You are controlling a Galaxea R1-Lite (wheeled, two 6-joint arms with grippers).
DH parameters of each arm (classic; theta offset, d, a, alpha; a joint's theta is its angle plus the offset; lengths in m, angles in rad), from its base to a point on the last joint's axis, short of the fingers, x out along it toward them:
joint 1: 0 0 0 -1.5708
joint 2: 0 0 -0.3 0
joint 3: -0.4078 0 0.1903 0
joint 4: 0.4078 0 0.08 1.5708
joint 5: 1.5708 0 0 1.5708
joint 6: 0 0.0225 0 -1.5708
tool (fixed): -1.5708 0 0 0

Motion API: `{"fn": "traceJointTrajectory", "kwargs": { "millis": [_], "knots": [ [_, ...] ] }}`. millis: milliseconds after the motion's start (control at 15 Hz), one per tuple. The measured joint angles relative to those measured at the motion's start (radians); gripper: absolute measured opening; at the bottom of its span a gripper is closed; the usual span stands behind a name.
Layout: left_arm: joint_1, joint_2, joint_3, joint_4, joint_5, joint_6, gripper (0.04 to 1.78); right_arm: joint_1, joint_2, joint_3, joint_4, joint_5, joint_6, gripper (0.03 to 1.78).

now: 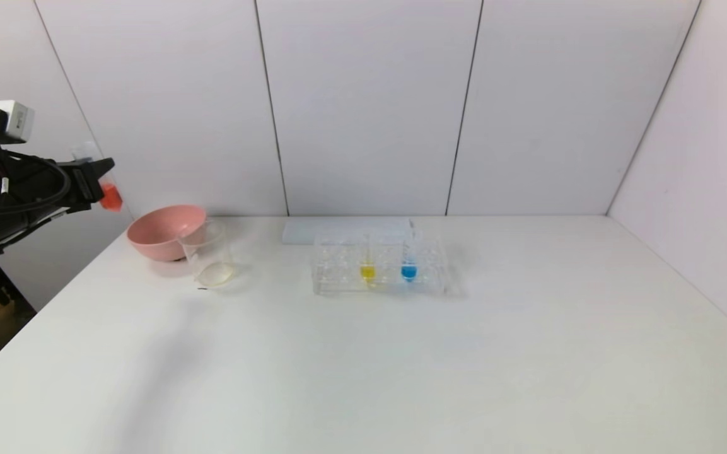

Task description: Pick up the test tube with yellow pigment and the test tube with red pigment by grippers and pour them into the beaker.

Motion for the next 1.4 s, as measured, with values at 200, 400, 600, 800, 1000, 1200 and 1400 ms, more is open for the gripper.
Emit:
{"fn": "traceJointTrajectory", "kwargs": {
  "millis": [200, 400, 600, 800, 1000, 1200, 1400],
  "knots": [
    [0.020, 0.027, 0.009, 0.001, -0.050, 0.065, 0.45, 0.000, 0.000, 0.000, 0.000, 0.000, 0.000, 1.70],
    [0.028, 0.048, 0.016, 0.004, -0.090, 0.079, 0.45, 0.000, 0.000, 0.000, 0.000, 0.000, 0.000, 1.70],
    [0.030, 0.072, 0.014, 0.005, -0.091, 0.109, 0.45, 0.000, 0.000, 0.000, 0.000, 0.000, 0.000, 1.70],
    [0.030, 0.098, 0.010, 0.004, -0.091, 0.120, 0.45, 0.000, 0.000, 0.000, 0.000, 0.000, 0.000, 1.70],
    [0.026, 0.129, 0.002, 0.004, -0.092, 0.137, 0.45, 0.000, 0.000, 0.000, 0.000, 0.000, 0.000, 1.70],
    [0.021, 0.162, -0.001, 0.000, -0.092, 0.139, 0.45, 0.000, 0.000, 0.000, 0.000, 0.000, 0.000, 1.70],
    [0.018, 0.199, -0.001, -0.037, -0.095, 0.138, 0.45, 0.000, 0.000, 0.000, 0.000, 0.000, 0.000, 1.70]
  ]
}}
